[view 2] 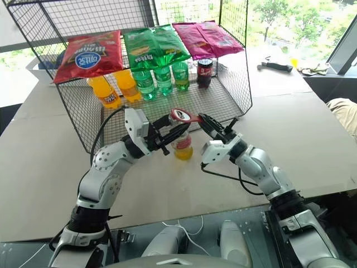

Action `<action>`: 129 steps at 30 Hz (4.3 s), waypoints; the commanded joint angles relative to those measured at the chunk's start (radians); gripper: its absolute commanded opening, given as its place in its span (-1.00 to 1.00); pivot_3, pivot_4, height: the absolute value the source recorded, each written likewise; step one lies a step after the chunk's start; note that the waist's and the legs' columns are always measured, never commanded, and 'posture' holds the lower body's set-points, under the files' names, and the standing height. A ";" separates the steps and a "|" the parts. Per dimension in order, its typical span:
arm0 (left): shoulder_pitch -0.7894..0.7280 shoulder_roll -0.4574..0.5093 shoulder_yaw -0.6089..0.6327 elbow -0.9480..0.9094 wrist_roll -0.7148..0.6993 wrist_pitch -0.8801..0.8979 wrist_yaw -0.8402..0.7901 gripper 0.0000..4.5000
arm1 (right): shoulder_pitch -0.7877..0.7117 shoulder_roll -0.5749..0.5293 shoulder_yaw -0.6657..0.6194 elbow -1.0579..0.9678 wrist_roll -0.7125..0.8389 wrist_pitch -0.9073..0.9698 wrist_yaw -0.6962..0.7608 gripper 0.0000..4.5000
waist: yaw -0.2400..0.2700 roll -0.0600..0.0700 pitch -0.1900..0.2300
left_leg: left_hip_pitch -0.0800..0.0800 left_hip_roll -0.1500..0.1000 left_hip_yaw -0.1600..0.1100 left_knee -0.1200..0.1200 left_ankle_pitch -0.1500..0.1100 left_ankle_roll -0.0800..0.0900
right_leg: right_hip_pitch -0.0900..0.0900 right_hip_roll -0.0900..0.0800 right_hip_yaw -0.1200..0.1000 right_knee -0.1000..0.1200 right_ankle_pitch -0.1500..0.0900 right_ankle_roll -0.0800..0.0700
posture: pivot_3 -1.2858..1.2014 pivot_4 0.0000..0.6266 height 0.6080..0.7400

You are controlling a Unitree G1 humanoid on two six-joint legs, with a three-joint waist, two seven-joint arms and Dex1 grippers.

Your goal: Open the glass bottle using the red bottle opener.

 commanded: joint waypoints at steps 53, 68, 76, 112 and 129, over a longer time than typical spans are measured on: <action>0.002 -0.010 0.016 -0.019 -0.033 -0.011 -0.023 0.70 | 0.012 0.044 -0.101 -0.052 0.076 0.038 -0.040 -1.00 | 0.004 -0.001 0.003 | -0.015 0.000 0.001 -0.009 0.001 -0.002 | -0.018 -0.001 0.001 -0.003 0.000 0.000 | 0.03 -0.52 1.00; 0.005 0.019 -0.001 0.014 -0.003 -0.030 -0.044 -0.32 | 0.042 0.058 -0.027 -0.101 0.033 -0.001 -0.003 -1.00 | 0.004 -0.001 0.003 | -0.014 0.000 0.001 -0.009 0.001 -0.002 | -0.018 -0.001 0.001 -0.002 0.000 0.000 | 0.03 -0.52 1.00; 0.006 0.032 -0.005 0.032 0.004 -0.026 -0.048 -0.32 | 0.089 0.045 -0.005 -0.111 -0.026 -0.026 -0.023 -1.00 | 0.004 -0.001 0.002 | -0.012 0.000 0.001 -0.009 0.002 -0.003 | -0.016 -0.001 0.001 -0.001 0.000 0.000 | 0.03 -0.52 1.00; 0.000 0.044 -0.033 0.047 0.029 -0.010 -0.042 -0.32 | -0.015 -0.052 0.077 -0.138 -0.166 0.015 0.120 -1.00 | 0.001 0.000 -0.001 | -0.004 0.001 0.002 -0.009 0.002 -0.004 | -0.010 0.001 0.003 -0.001 0.000 0.000 | 0.03 -0.52 1.00; -0.003 0.035 -0.051 0.051 0.036 0.001 -0.027 -0.32 | -0.175 -0.150 -0.052 -0.179 -0.118 0.035 0.121 -1.00 | 0.005 -0.001 -0.001 | -0.005 0.000 0.002 -0.009 0.002 -0.004 | -0.010 0.000 0.002 -0.001 0.000 0.000 | 0.03 -0.52 1.00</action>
